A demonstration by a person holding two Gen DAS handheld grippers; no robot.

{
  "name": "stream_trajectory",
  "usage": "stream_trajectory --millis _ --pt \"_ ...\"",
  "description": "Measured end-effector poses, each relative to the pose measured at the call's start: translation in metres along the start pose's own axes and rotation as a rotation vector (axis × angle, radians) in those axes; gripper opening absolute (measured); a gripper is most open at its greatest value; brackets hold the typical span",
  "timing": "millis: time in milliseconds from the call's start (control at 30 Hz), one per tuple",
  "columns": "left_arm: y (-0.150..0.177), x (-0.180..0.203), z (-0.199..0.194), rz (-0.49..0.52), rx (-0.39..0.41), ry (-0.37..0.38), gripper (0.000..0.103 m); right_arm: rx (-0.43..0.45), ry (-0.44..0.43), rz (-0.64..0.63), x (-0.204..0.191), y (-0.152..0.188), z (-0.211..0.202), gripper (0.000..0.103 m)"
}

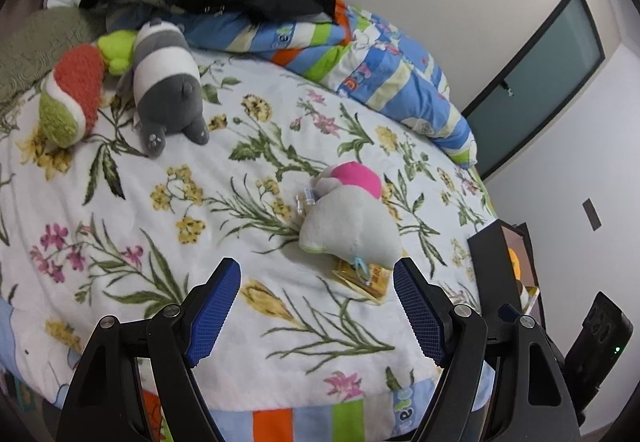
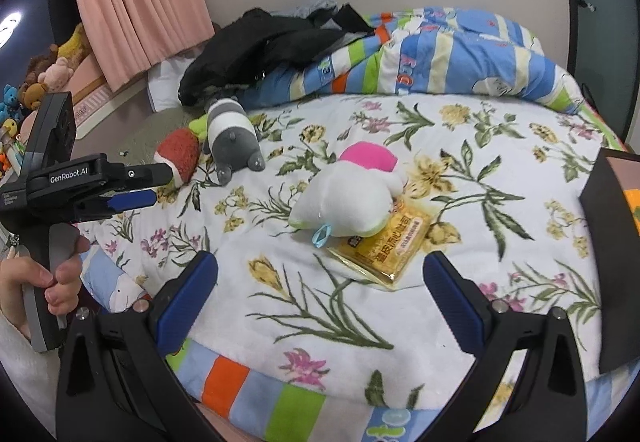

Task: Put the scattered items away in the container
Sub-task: 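Withdraw the left gripper and approach the white plush toy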

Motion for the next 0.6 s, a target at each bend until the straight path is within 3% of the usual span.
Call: stream_trajectory --millis 600 --pt "0.006 -0.022 0.133 -0.003 -0.158 0.02 0.079 -0.091 -0.025 0.097 0.05 0.015 0.119 0.103"
Point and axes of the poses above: each gripper's, at about its wrist camera, not at the fingertips, and z roughly the way its jaws point, x to its right, y to its underside, the point moved 1 cm from there along z, roughly the way its jaws point, and after that the axes turned 15 degrees about x, right-handed, at the moved point
